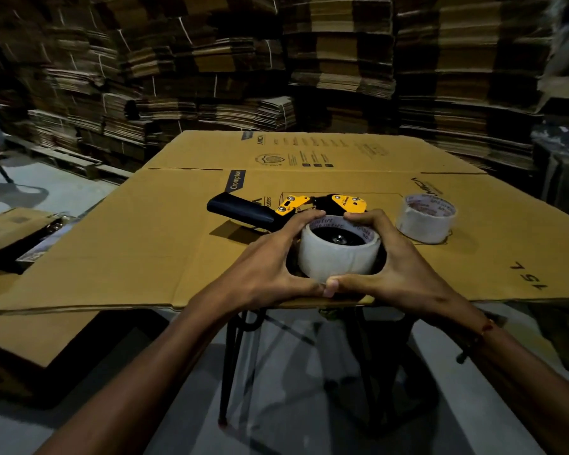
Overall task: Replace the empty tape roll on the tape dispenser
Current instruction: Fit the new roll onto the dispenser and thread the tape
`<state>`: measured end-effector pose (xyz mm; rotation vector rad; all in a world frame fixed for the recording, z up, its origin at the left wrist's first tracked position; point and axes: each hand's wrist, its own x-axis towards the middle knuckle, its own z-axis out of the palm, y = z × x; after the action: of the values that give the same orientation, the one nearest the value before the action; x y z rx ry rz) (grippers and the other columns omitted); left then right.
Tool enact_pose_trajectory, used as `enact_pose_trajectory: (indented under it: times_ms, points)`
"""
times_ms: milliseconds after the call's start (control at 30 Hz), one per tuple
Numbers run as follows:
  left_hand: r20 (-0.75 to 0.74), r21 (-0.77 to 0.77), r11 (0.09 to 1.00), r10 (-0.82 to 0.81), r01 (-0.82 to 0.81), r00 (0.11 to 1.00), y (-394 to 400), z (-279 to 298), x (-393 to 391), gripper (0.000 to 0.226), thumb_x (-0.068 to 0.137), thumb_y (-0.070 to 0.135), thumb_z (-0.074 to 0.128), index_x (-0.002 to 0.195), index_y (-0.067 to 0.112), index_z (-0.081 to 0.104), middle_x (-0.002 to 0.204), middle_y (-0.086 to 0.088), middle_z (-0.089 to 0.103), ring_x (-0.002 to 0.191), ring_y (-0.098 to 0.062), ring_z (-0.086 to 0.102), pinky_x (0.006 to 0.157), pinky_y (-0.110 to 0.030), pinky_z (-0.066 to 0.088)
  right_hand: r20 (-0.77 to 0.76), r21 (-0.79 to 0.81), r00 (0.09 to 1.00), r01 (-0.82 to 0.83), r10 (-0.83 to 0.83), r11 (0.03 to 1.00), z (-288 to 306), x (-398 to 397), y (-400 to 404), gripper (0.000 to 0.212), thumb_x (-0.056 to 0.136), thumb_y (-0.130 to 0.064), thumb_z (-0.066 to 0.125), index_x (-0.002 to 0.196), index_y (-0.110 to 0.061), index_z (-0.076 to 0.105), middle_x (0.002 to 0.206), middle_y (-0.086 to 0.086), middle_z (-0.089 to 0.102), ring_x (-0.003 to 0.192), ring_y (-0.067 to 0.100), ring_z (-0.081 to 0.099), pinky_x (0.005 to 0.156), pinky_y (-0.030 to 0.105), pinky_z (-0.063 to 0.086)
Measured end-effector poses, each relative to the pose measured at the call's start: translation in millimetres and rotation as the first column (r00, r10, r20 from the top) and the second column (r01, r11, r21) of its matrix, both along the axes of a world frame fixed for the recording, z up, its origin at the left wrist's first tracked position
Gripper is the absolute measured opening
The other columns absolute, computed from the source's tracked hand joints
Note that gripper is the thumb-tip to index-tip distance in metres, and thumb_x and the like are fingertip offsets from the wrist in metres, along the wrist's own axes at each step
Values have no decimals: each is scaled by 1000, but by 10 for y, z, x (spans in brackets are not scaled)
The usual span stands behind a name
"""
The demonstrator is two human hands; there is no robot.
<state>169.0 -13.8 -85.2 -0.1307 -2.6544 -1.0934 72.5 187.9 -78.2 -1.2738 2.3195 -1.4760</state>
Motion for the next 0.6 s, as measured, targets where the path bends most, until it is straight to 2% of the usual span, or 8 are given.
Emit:
enact_pose_trajectory:
  times_ms: [100, 267, 400, 500, 567, 600]
  points:
    - [-16, -16, 1000, 17, -18, 1000, 12, -17, -4, 101, 69, 42, 86, 148, 47, 23, 148, 7, 46, 132, -15, 48, 108, -42, 46, 38, 7, 999, -35, 35, 999, 29, -47, 22, 86, 50, -50, 92, 124, -42, 49, 121, -24, 64, 115, 0, 63, 97, 35, 56]
    - [0, -14, 1000, 8, -8, 1000, 11, -18, 4, 104, 67, 38, 87, 148, 46, 23, 148, 3, 48, 132, -17, 50, 107, -42, 46, -5, 29, 999, -43, 43, 999, 36, -61, 29, 86, 51, -49, 93, 125, -41, 48, 123, -22, 64, 118, 2, 62, 100, 38, 54]
    - [35, 8, 1000, -6, 6, 999, -3, 1, 11, 107, 65, 40, 89, 148, 48, 21, 149, 4, 46, 131, -17, 50, 108, -42, 47, -64, 48, 997, -35, 39, 998, 39, -36, 23, 92, 53, -54, 93, 129, -34, 45, 130, -14, 60, 119, -2, 59, 99, 28, 52]
    - [79, 55, 997, -63, 59, 995, -48, 22, 26, 109, 68, 32, 90, 150, 46, 20, 150, 14, 39, 134, -8, 44, 113, -30, 41, -89, 50, 995, -46, 51, 998, 52, -7, 21, 90, 55, -47, 91, 131, -30, 45, 129, -17, 58, 117, -8, 57, 95, 15, 49]
    - [99, 100, 991, -96, 86, 990, -59, 39, 39, 110, 66, 37, 90, 150, 49, 20, 153, 17, 34, 138, -6, 38, 114, -25, 37, -114, 49, 992, -50, 56, 998, 45, 3, 26, 89, 57, -45, 91, 131, -29, 44, 129, -19, 58, 116, -12, 56, 92, 9, 46]
    - [100, 109, 990, -97, 86, 990, -56, 40, 41, 110, 63, 44, 89, 149, 52, 20, 156, 15, 32, 140, -8, 37, 115, -28, 36, -126, 49, 990, -50, 56, 998, 37, 2, 28, 89, 58, -45, 91, 132, -29, 44, 129, -21, 57, 116, -12, 56, 91, 8, 45]
